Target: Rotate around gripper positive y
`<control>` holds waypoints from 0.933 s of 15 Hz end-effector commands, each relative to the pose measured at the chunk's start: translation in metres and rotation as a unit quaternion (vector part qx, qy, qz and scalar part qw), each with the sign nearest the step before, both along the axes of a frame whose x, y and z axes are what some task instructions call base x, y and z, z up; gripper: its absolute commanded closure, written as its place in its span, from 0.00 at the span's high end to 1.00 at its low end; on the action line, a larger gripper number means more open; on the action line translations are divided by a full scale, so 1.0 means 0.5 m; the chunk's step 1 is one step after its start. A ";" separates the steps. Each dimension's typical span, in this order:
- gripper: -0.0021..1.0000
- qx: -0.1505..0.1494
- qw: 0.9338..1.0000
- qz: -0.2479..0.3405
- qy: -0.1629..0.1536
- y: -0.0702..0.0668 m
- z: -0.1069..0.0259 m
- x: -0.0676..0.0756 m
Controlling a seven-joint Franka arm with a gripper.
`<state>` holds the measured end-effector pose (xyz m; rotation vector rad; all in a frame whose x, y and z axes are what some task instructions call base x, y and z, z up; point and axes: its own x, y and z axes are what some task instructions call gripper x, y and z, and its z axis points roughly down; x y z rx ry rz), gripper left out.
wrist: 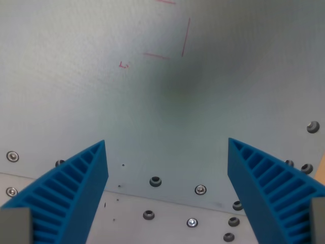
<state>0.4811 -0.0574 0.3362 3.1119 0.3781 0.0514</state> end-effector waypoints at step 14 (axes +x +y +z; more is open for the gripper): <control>1.00 0.043 0.986 0.003 -0.163 0.000 -0.001 -0.017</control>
